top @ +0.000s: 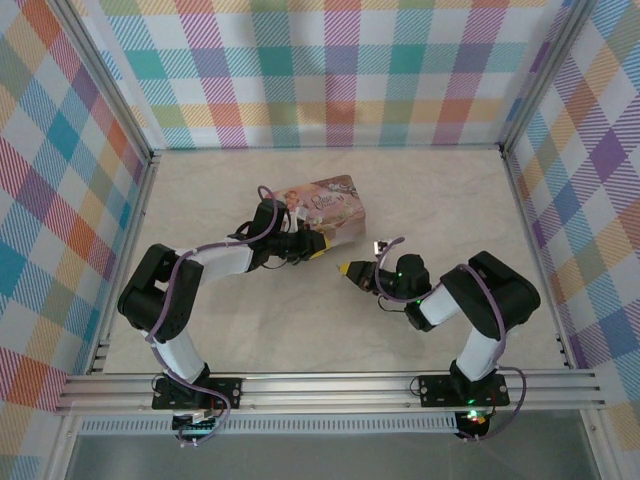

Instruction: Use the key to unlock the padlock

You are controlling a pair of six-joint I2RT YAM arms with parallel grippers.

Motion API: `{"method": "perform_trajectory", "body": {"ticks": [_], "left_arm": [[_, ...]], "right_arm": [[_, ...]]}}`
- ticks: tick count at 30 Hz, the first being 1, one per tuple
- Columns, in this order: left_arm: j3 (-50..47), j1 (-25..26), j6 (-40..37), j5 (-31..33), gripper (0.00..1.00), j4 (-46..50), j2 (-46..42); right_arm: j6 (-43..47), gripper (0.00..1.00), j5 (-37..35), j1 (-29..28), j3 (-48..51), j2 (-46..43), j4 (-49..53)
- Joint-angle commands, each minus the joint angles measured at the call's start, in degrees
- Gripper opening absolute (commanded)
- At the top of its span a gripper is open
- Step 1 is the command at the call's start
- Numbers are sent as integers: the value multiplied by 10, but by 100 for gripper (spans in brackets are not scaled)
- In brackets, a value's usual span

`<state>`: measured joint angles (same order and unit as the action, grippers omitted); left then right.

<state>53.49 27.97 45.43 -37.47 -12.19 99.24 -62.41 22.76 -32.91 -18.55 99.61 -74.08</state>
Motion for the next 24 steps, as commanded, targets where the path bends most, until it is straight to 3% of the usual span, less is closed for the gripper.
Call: {"method": "perform_trajectory", "body": {"ticks": [1, 24], "left_arm": [[14, 2, 16, -42, 10, -23, -19], [5, 2, 34, -45, 10, -49, -30]], "right_arm": [[-17, 0, -11, -7, -19, 4, -66], [-50, 0, -24, -13, -46, 32, -66]]}}
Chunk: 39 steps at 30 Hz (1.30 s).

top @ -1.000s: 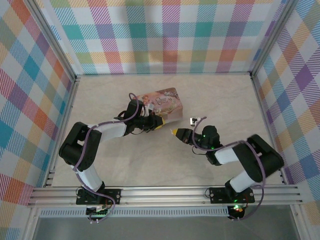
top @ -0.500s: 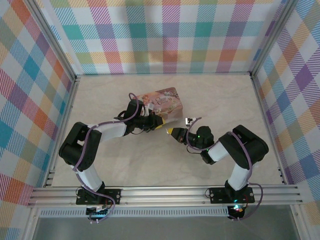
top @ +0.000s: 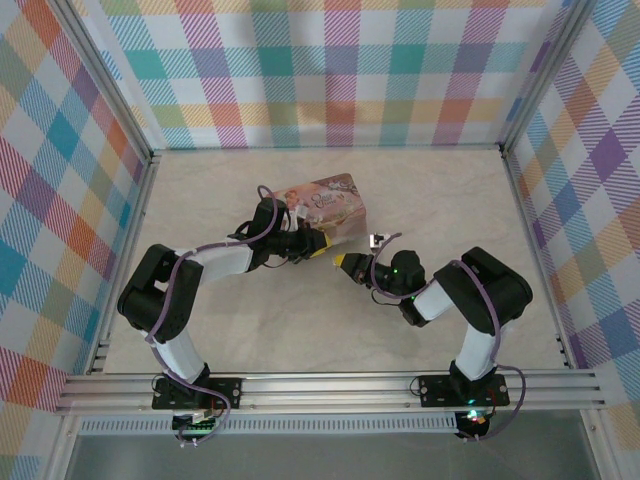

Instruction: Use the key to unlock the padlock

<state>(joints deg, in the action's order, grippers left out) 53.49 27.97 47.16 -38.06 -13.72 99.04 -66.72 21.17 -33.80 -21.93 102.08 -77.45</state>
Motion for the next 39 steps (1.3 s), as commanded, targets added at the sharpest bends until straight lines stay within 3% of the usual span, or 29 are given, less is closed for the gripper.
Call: {"method": "perform_trajectory", "body": {"ticks": [1, 39], "left_arm": [[4, 1, 17, -39, 10, -34, -28], [-10, 2, 29, -50, 10, -60, -27]], "right_arm": [[-7, 0, -8, -4, -13, 7, -32], [-29, 0, -43, -3, -41, 9, -32]]}}
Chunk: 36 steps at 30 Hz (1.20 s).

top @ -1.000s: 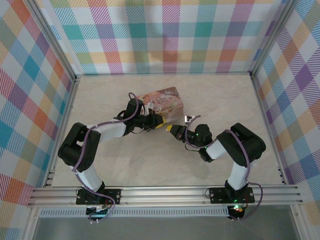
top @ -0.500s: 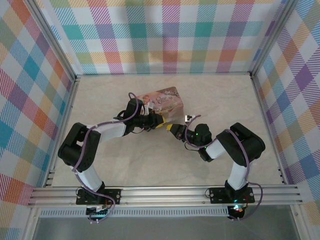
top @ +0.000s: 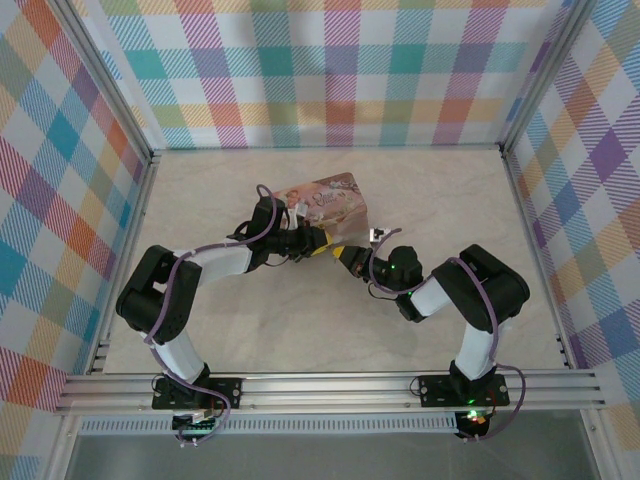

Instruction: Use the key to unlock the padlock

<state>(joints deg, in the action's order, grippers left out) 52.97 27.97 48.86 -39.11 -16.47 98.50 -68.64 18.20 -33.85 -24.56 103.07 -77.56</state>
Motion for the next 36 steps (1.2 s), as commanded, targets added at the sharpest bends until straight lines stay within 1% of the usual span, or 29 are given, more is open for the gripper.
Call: {"method": "perform_trajectory", "body": {"ticks": [1, 28, 36], "left_arm": [[-6, 2, 12, -40, 10, -33, -21], [-8, 2, 15, -45, 10, -43, -18], [-9, 3, 23, -54, 10, -63, -16]], "right_arm": [[-11, 0, -15, -3, -15, -1, -31], [-27, 0, -26, -2, -15, -32, -31], [-55, 0, -35, -2, -26, -15, -31]]}}
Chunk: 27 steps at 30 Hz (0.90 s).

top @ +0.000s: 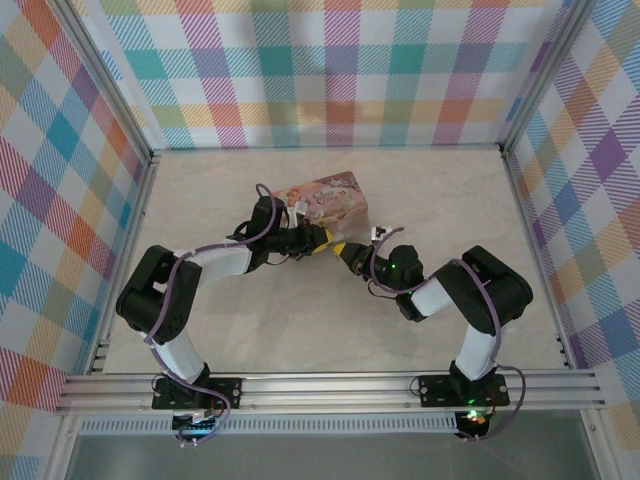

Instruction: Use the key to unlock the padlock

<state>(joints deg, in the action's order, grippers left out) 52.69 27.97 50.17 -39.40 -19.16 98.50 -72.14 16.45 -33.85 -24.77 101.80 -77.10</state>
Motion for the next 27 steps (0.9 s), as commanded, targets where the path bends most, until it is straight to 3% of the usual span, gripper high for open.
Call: {"method": "perform_trajectory", "body": {"ticks": [1, 19, 27], "left_arm": [[-8, 3, 13, -53, 10, -42, -17], [-17, 4, 16, -69, 5, -72, -29], [-22, 4, 15, -74, 2, -81, -32]], "right_arm": [[-29, 0, -18, -2, -28, 1, -36], [-184, 0, -57, 8, -44, 60, -36], [-195, 0, -61, 18, -39, 69, -36]]}}
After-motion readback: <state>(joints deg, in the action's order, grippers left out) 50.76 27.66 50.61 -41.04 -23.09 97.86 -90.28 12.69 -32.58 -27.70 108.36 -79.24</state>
